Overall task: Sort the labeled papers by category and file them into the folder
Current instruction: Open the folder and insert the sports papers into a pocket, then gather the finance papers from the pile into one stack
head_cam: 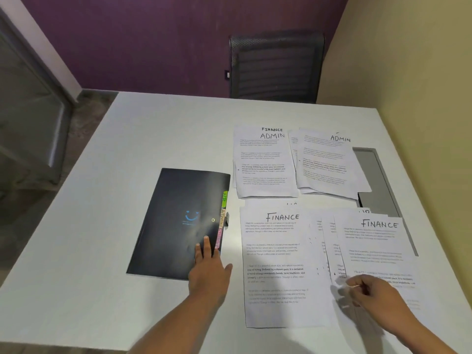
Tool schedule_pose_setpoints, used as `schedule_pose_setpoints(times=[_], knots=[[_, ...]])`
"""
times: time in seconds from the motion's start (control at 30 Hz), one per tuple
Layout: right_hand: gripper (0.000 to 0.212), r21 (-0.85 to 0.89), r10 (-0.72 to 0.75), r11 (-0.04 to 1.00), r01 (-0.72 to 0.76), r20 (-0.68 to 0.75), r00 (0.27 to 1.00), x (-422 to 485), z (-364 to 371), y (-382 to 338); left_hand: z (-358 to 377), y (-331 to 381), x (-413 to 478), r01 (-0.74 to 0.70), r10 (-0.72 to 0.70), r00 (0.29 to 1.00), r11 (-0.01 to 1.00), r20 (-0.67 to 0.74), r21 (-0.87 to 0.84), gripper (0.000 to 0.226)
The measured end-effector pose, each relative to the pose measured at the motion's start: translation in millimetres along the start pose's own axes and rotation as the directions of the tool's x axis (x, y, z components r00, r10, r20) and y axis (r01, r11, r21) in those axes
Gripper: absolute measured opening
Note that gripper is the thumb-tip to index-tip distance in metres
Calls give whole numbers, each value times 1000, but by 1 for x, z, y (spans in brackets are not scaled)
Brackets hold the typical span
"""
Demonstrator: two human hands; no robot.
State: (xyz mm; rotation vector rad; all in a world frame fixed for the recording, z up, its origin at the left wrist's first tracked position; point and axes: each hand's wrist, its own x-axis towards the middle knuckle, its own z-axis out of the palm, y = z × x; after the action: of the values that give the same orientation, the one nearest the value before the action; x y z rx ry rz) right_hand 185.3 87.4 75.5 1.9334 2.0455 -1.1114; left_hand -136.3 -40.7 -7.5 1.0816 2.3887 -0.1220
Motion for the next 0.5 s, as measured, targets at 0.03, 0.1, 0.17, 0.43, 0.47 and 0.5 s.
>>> schedule_pose_setpoints(times=[0.03,0.1,0.17,0.43,0.47,0.5], knots=[[9,8,-3,1000,3,0,1000,2,-2,3,1,1,-1,-1,1,1000,1000,0,-4,71],[9,29,-19,999,19,1,1000,8,-1,6,2,-4,0,-18,18,1000,1000,8,-24,74],[7,44,-42,998,42,8,999,12,-3,12,4,-10,1,-57,58,998,996,15,-73,76],[6,29,-96,995,94,81,992,42,-27,48,6,16,-13,-109,102,991,991,-92,-74,60],[8,31,-101,995,99,72,992,47,-31,55,9,25,-17,-99,83,988,987,-127,-123,60],[11,48,-102,994,99,54,993,51,-34,61,12,36,-21,-91,63,985,981,-159,-172,60]])
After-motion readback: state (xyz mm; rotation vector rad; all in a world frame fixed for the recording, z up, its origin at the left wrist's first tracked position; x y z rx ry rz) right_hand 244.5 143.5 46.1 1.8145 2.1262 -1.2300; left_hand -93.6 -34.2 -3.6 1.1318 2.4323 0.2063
